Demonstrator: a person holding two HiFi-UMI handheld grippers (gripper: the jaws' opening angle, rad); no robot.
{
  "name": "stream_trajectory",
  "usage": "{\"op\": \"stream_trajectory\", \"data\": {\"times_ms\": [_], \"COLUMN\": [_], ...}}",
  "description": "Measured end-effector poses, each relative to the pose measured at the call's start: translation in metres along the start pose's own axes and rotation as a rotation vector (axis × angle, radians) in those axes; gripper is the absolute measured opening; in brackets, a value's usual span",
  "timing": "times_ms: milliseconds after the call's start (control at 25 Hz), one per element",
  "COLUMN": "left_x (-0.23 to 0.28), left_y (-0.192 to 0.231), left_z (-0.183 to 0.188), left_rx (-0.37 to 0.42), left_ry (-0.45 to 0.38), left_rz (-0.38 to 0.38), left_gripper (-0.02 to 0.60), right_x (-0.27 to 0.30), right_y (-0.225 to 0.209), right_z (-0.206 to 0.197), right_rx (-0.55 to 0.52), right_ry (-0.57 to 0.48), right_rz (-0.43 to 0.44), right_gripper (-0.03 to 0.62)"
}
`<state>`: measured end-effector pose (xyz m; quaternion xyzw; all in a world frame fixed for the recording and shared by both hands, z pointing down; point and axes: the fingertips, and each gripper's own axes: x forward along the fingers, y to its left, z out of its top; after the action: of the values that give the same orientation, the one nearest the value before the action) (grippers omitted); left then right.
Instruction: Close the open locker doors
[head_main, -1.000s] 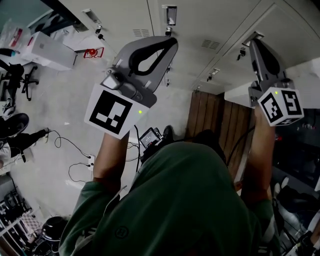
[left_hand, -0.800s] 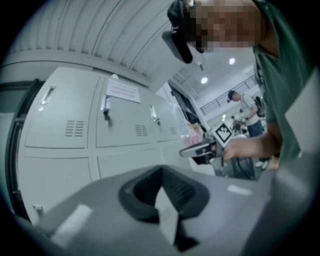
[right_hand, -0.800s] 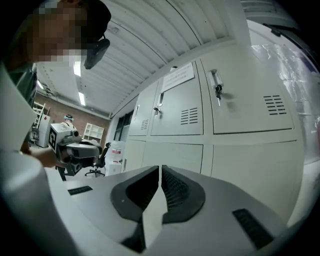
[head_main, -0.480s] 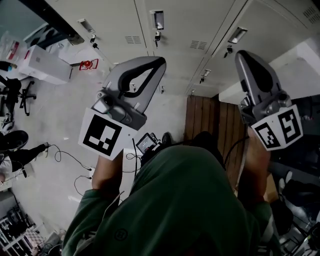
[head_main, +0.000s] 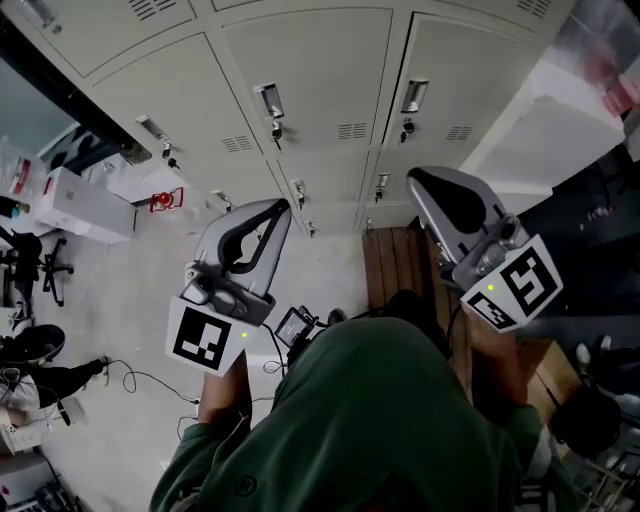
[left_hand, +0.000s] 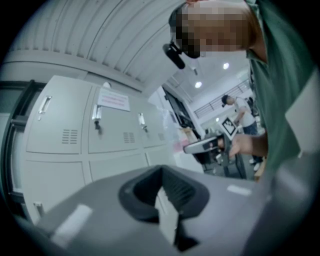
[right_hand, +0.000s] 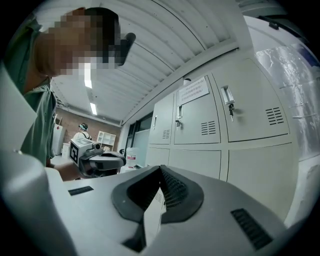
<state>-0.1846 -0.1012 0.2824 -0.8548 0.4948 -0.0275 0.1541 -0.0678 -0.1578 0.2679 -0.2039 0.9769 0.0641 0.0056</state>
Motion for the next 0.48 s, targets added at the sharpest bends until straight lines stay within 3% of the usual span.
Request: {"op": "stream_trajectory", "data": {"times_ms": [480], "left_x": [-0.009], "left_y": [-0.019], "left_z": [-0.015], "left_rx": [-0.048], "left_ry": [0.024], "left_rz": [-0.033], "left_gripper": [0.0], "right_x": [-0.016], "right_y": [0.008], "right_z": [-0.027], "right_rx": [0.052], "right_ry": [0.034], "right_rz": [-0.009], "right_gripper": [0.006]}}
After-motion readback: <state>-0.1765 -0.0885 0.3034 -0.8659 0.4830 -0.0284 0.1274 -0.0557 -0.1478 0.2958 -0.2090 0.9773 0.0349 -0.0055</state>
